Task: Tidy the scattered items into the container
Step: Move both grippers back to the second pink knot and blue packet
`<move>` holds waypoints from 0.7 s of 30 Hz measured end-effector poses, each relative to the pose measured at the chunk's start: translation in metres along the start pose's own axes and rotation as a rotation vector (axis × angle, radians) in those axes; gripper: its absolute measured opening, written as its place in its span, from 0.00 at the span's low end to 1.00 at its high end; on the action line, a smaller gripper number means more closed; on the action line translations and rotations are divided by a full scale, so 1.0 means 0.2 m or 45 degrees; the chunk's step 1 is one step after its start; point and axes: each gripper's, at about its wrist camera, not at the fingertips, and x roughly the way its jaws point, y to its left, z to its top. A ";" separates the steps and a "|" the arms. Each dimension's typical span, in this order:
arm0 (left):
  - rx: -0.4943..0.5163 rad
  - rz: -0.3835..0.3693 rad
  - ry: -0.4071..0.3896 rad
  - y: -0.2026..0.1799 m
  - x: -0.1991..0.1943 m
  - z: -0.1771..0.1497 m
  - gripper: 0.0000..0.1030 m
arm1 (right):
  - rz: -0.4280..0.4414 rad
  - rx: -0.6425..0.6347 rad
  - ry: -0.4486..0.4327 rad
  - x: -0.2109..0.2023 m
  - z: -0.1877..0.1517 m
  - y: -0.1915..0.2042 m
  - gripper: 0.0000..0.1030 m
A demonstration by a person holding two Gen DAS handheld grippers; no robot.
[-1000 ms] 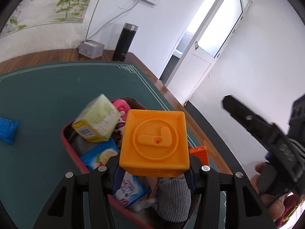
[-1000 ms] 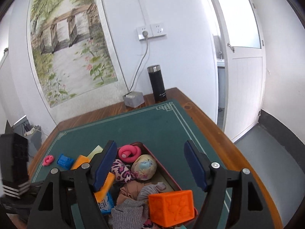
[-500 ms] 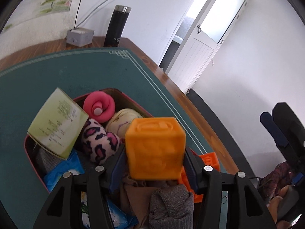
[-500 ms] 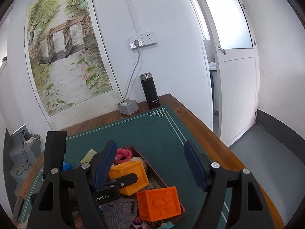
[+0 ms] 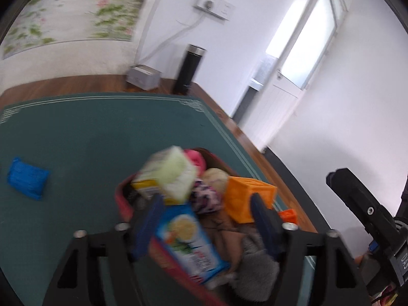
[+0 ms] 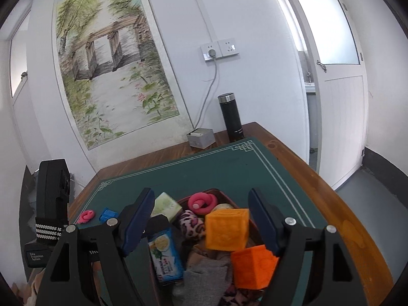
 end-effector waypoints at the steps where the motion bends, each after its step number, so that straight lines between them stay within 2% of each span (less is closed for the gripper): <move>1: -0.024 0.042 -0.025 0.06 -0.04 0.00 0.84 | 0.021 -0.001 0.006 0.01 -0.01 0.03 0.77; 4: -0.074 0.110 -0.073 0.26 -0.15 0.01 0.84 | 0.093 -0.016 0.034 0.06 -0.03 0.16 0.77; 8: -0.124 0.305 -0.133 0.59 -0.30 0.00 0.84 | 0.187 -0.071 0.086 0.16 -0.09 0.38 0.77; 14: -0.293 0.539 -0.159 1.16 -0.44 -0.03 0.84 | 0.319 -0.171 0.205 0.34 -0.21 0.73 0.77; 18: -0.381 0.603 -0.119 1.48 -0.43 -0.03 0.84 | 0.336 -0.243 0.264 0.47 -0.30 0.91 0.77; 21: -0.397 0.618 -0.090 1.60 -0.39 -0.02 0.84 | 0.335 -0.274 0.310 0.57 -0.35 1.00 0.77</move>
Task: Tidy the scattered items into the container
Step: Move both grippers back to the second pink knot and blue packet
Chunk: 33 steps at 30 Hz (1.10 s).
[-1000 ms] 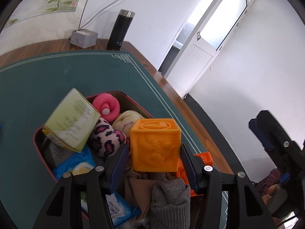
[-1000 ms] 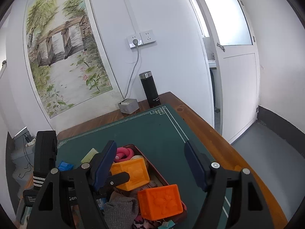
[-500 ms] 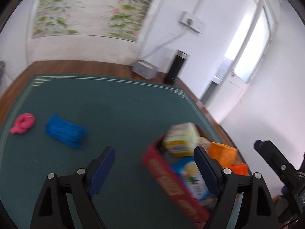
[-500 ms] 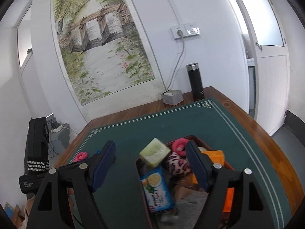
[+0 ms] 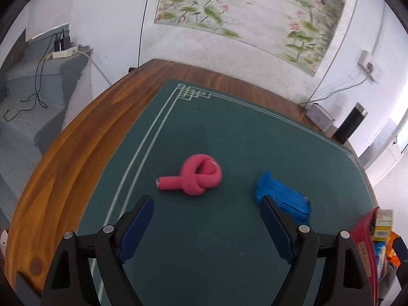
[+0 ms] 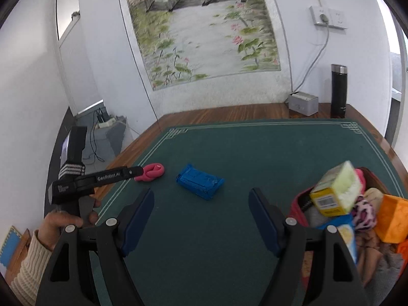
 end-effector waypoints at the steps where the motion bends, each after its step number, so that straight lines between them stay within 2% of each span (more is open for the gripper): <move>1: 0.002 -0.002 0.009 0.02 0.04 0.02 0.84 | 0.001 -0.001 0.017 0.04 0.00 0.01 0.77; 4: 0.028 -0.018 0.023 0.02 0.12 0.05 0.84 | -0.012 -0.004 0.059 0.17 -0.01 0.01 0.77; 12: 0.322 0.022 0.022 -0.05 0.30 0.08 0.84 | -0.117 -0.098 0.171 0.45 -0.01 -0.01 0.77; 15: 0.373 0.023 0.099 -0.05 0.37 0.06 0.84 | -0.107 -0.140 0.197 0.53 0.00 0.00 0.77; 18: 0.394 0.027 0.104 -0.07 0.38 0.06 0.83 | -0.088 -0.202 0.221 0.63 0.03 0.02 0.77; 20: 0.411 0.057 0.099 -0.08 0.37 0.05 0.67 | -0.084 -0.277 0.242 0.70 0.04 0.05 0.77; 28: 0.378 0.035 0.099 -0.07 0.33 0.05 0.65 | -0.106 -0.591 0.373 0.98 0.06 0.19 0.77; 30: 0.366 0.030 0.095 -0.07 0.32 0.05 0.65 | -0.088 -0.624 0.429 1.04 0.06 0.18 0.77; 33: 0.353 0.017 0.086 -0.07 0.30 0.05 0.65 | -0.041 -0.556 0.452 1.05 0.07 0.13 0.77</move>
